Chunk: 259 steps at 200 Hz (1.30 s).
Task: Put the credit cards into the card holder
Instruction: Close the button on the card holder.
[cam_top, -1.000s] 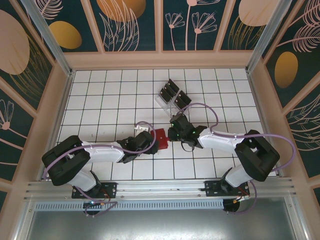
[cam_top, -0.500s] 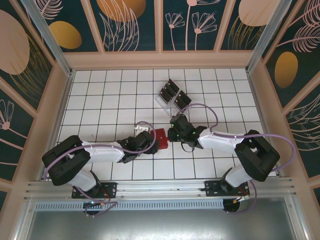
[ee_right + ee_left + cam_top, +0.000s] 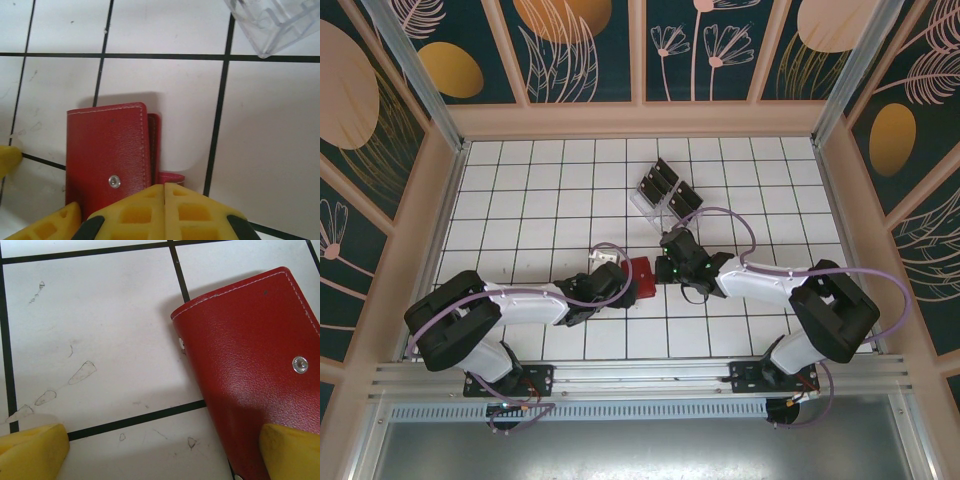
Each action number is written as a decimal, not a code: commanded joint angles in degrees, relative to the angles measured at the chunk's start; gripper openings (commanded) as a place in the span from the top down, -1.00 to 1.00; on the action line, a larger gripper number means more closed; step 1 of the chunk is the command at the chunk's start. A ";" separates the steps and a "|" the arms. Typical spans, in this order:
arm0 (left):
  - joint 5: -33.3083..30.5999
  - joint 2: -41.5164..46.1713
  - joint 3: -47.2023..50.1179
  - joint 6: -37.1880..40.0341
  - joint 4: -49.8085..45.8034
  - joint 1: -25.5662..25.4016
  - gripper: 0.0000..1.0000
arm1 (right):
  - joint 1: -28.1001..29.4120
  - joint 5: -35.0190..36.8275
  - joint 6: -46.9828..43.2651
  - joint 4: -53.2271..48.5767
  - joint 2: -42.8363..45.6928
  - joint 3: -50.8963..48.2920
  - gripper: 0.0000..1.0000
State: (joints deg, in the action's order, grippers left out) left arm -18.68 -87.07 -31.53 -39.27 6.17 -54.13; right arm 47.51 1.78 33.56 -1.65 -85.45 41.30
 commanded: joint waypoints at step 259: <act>-0.37 -3.44 1.55 0.09 -1.26 0.74 -0.97 | 0.83 -11.45 5.29 11.94 -8.82 1.07 1.00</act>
State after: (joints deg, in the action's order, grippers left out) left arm -18.94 -87.39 -31.53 -39.24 6.66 -54.13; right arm 47.72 -8.67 38.09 8.86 -92.86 41.89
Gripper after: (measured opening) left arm 0.985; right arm 0.046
